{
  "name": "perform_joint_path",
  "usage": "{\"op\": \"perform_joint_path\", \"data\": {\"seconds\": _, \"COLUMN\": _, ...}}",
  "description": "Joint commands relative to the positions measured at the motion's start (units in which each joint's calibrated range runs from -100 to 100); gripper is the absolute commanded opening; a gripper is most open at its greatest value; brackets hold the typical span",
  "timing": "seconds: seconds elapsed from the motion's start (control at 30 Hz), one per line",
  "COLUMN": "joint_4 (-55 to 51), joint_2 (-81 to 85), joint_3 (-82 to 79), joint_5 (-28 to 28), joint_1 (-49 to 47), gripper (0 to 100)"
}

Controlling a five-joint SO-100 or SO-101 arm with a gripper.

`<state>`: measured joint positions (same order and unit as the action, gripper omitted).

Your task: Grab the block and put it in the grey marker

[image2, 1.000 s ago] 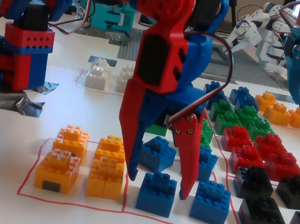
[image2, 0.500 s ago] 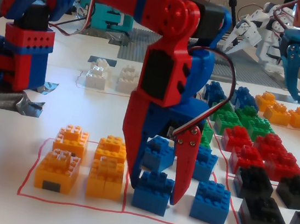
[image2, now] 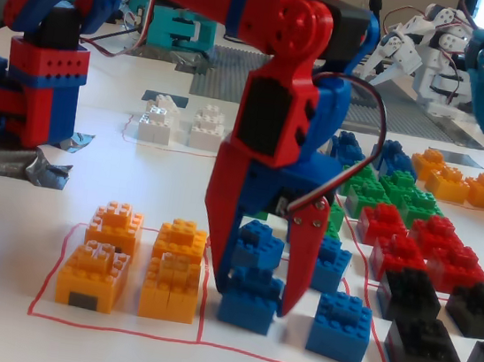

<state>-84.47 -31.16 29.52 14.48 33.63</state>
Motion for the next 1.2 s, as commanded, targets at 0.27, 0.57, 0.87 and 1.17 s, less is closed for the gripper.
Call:
{"op": "perform_joint_path", "data": {"seconds": 0.27, "joint_4": -11.40, "joint_2": 23.49, "joint_3": -5.63, "joint_5": -2.88, "joint_1": -3.40, "gripper": 0}}
{"op": "perform_joint_path", "data": {"seconds": 0.57, "joint_4": -15.29, "joint_2": 31.82, "joint_3": -6.27, "joint_5": -1.32, "joint_1": -15.27, "gripper": 0}}
{"op": "perform_joint_path", "data": {"seconds": 0.87, "joint_4": -15.05, "joint_2": 38.51, "joint_3": -11.72, "joint_5": -10.11, "joint_1": -35.29, "gripper": 0}}
{"op": "perform_joint_path", "data": {"seconds": 1.17, "joint_4": -12.13, "joint_2": 39.25, "joint_3": -14.62, "joint_5": -17.00, "joint_1": -57.18, "gripper": 0}}
